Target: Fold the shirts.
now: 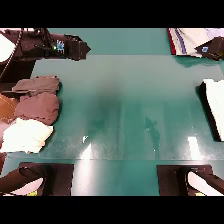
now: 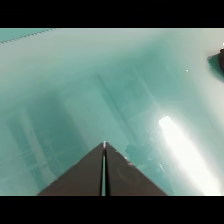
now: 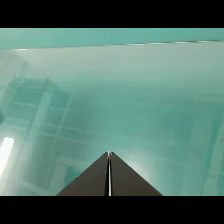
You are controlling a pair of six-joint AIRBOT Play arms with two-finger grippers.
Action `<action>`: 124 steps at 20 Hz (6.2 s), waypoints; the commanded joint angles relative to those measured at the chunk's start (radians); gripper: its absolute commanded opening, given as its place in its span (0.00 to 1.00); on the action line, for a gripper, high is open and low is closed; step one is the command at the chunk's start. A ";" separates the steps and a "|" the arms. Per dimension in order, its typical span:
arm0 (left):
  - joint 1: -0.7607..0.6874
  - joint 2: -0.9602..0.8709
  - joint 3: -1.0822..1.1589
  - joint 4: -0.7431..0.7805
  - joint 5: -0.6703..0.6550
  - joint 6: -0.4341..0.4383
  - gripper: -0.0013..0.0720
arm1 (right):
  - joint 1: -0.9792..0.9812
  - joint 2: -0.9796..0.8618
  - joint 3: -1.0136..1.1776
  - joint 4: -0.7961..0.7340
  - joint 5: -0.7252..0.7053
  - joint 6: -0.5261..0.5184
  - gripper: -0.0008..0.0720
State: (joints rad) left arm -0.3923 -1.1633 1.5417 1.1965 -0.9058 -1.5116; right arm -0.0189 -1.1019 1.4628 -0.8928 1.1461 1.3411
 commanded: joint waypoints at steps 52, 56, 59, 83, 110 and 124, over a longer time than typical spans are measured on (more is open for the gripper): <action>0.182 0.095 0.375 0.495 -0.214 0.038 0.05 | 0.007 0.153 0.002 0.010 -0.154 0.023 0.03; -0.078 0.028 0.385 0.495 -0.284 0.035 0.05 | 0.006 0.186 0.002 0.007 -0.155 0.023 0.03; -0.280 -0.125 0.385 0.473 -0.324 0.027 0.05 | 0.006 0.187 0.002 0.008 -0.140 0.023 0.03; 0.314 -0.401 -0.218 -0.111 -0.207 0.080 0.67 | 0.007 0.187 0.000 0.008 -0.087 0.024 0.03; 0.277 -0.526 0.085 -0.211 -0.231 0.131 0.05 | 0.029 0.189 -0.526 0.004 0.134 0.145 0.12; 0.277 -0.526 0.158 -0.208 -0.234 0.132 0.05 | 0.184 -0.254 -0.698 0.299 -0.350 0.045 0.60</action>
State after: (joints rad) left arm -0.1165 -1.6905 1.6966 0.9874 -1.1419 -1.3792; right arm 0.1410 -1.2465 0.6849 -0.6304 0.8436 1.4082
